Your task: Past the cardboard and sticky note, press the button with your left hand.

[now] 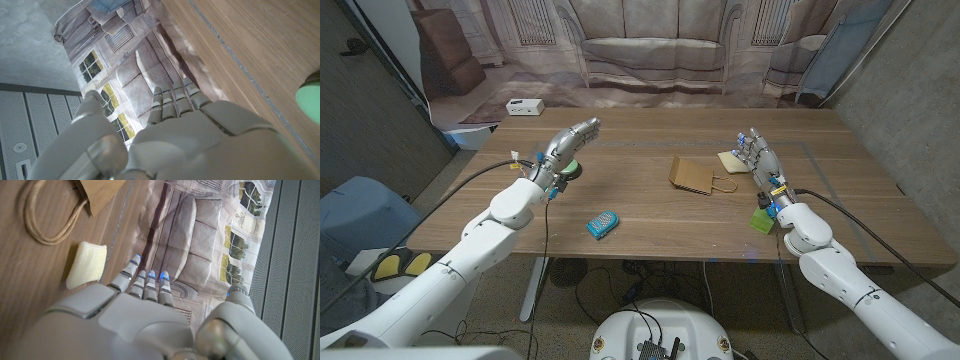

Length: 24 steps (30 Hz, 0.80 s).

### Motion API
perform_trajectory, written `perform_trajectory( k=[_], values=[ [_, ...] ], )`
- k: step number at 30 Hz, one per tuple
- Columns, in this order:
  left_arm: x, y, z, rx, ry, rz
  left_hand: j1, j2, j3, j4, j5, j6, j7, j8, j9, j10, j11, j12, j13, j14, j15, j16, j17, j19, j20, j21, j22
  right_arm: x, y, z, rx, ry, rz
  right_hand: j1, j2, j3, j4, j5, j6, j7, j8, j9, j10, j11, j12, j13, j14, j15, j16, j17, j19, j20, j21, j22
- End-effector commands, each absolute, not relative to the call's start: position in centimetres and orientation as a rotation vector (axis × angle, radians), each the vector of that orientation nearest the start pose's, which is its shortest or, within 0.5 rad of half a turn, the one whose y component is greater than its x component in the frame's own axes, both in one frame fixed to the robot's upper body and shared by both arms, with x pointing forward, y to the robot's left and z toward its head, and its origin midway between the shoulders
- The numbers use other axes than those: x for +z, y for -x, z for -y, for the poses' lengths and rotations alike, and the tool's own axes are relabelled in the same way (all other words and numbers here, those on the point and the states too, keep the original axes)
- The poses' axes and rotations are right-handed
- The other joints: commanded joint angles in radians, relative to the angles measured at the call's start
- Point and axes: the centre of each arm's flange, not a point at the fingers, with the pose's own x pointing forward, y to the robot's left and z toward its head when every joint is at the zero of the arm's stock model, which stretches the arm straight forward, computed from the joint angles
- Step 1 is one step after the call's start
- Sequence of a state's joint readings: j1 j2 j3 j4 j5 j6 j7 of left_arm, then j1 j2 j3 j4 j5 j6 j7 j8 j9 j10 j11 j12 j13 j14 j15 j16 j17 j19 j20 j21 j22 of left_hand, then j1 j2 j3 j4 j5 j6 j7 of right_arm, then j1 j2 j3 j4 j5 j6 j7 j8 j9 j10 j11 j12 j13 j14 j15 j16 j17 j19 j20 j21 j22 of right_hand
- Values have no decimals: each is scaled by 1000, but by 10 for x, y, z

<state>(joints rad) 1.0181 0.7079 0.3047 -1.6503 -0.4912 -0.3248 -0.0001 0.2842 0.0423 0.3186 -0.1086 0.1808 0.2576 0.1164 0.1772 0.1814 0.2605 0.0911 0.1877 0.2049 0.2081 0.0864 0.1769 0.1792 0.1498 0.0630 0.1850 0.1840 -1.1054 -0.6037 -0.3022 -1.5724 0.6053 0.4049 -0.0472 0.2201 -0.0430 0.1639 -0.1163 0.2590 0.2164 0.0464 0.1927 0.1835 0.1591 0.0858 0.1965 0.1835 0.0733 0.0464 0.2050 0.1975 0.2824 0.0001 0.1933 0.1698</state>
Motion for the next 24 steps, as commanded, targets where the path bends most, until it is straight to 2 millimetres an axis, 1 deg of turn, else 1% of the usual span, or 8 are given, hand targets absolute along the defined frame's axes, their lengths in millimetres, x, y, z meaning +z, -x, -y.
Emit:
perform_trajectory(
  k=[1, 6, 9, 18, 24],
  values=[
    [4, -573, -278, -343, -147, 770, -10, 1, 0, 5, -1, -15, 2, 1, 2, -17, -2, 6, 1, -24, 1, -1, 2, -26, 6, -2, 1, -59, -577, 294, 217, 12, 694, 1, 5, -5, 2, 3, 9, 0, 5, 2, 10, 0, 3, 4, 10, -2, 3, 4, 8, 0, 2, 2],
    [3, -577, -275, -343, -123, 765, -15, 2, -2, 6, -1, -37, 2, -2, 1, -38, 1, 3, 0, -43, 2, -2, 2, -56, 1, -6, 1, -57, -577, 295, 220, 17, 692, 0, 4, -6, 2, 2, 9, 0, 5, 2, 11, -1, 3, 4, 10, -3, 3, 4, 8, 1, 2, 2],
    [3, -578, -273, -346, -102, 761, -16, 2, -3, 6, -1, -39, 2, -1, 1, -46, 2, 2, 0, -49, 1, -2, 2, -62, 1, -6, 0, -55, -578, 296, 223, 21, 689, -1, 4, -6, 2, 2, 10, -1, 5, 2, 10, -2, 3, 4, 9, -4, 2, 4, 8, 1, 2, 2],
    [1, -577, -271, -326, -86, 742, -18, 2, -4, 7, -1, -46, 2, 0, 1, -53, 1, 3, 0, -52, 2, 0, 2, -66, 0, -3, 0, -55, -585, 299, 236, 16, 689, -1, 4, -7, 2, 2, 10, -1, 4, 2, 10, -4, 2, 4, 9, -4, 2, 4, 8, -2, 1, 2],
    [3, -575, -271, -321, -96, 749, -19, 2, -5, 7, 0, -47, 2, 1, 1, -53, 0, 4, 0, -54, 3, 1, 2, -67, -1, -1, 0, -58, -588, 300, 240, 1, 689, -2, 4, -8, 2, 2, 8, -2, 3, 2, 9, -4, 1, 4, 9, -5, 1, 4, 7, -2, 1, 2]
  ],
)
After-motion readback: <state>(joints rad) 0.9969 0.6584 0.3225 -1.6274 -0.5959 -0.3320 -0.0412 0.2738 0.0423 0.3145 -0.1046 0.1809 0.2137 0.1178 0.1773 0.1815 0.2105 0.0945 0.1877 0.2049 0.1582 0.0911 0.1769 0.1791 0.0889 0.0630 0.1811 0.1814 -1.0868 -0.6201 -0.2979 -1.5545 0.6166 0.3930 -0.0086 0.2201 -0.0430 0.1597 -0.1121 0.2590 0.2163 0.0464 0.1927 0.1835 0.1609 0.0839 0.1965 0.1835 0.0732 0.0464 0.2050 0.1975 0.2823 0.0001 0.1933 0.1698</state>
